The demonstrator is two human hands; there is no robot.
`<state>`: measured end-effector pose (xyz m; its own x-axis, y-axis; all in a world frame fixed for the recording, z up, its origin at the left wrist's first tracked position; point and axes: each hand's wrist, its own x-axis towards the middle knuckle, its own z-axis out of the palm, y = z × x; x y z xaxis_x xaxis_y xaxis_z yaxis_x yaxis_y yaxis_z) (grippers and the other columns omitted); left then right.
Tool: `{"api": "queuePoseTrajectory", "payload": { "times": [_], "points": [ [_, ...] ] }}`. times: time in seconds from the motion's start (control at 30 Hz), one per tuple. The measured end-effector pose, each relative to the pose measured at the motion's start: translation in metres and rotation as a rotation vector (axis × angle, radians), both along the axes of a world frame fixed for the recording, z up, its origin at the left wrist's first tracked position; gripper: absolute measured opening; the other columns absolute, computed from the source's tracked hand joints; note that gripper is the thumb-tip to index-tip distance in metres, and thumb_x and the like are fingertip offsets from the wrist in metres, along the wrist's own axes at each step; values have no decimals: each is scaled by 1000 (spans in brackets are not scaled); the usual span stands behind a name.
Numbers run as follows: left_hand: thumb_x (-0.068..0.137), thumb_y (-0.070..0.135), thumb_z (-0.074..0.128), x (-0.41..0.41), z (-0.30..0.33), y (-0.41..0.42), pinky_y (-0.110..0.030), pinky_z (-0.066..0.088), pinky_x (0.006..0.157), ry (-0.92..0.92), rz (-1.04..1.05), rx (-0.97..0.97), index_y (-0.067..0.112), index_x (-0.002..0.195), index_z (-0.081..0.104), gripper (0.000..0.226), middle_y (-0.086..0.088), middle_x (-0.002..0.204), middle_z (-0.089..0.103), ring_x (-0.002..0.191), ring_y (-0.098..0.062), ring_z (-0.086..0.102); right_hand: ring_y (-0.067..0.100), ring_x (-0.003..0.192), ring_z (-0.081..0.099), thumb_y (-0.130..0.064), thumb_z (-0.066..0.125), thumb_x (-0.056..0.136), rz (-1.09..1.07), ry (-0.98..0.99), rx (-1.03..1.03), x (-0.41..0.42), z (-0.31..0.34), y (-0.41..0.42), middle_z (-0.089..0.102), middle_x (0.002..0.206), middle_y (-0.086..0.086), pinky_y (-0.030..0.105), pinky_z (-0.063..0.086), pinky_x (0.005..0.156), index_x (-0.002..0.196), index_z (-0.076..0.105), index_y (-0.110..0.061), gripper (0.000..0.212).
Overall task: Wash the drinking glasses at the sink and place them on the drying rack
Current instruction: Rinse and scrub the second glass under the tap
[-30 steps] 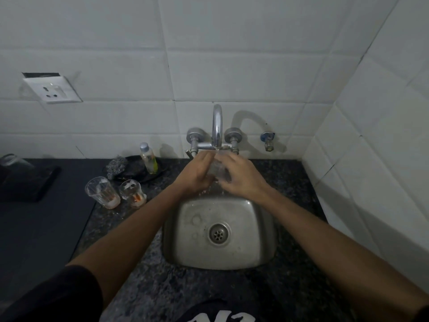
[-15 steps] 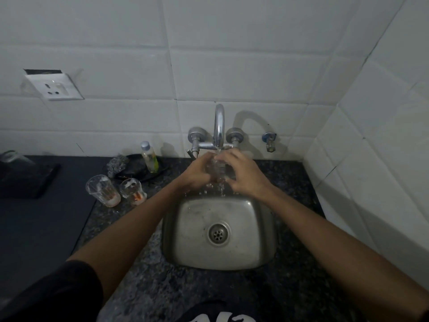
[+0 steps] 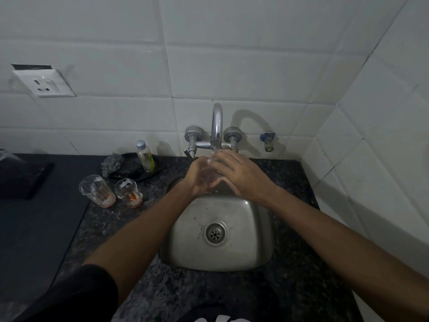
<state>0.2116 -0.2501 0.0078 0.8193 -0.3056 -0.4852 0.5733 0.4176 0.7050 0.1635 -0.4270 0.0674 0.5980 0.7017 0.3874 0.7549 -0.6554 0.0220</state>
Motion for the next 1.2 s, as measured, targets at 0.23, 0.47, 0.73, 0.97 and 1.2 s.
{"api": "queuePoseTrajectory", "payload": {
  "times": [0.23,0.47,0.73,0.97,1.2],
  "points": [
    [101,28,43,-5,-3,-2,-27,48,46,-28,85,-257,7,97,67,33,-5,84,62,62,-18,60,26,117,62,-20,67,98,-32,38,-25,9,-3,0,68,124,9,40,55,97,123,68,-8,28],
    [102,33,40,1,-17,0,-34,56,66,29,52,-187,6,109,69,41,-13,103,69,80,-24,66,19,92,64,-16,64,95,-30,425,-288,30,20,12,67,107,-1,26,47,64,113,67,-20,18],
    [102,20,38,1,-11,-9,-27,49,49,86,117,-124,8,81,72,41,-8,75,67,60,-19,63,23,103,66,-30,63,100,43,264,-533,33,23,23,67,117,4,34,49,69,112,70,-19,17],
    [94,23,47,9,-11,0,-31,46,59,41,-58,-101,11,77,75,34,-5,71,65,62,-20,60,27,89,71,-17,67,95,122,243,-554,39,25,30,72,100,8,33,48,61,100,73,-10,10],
    [99,15,33,7,-15,-6,-26,38,55,90,70,-270,6,75,74,50,-6,69,61,61,-17,57,30,112,66,-45,69,95,-312,372,-364,29,11,47,68,122,13,42,55,91,119,67,-8,44]
  ]
}}
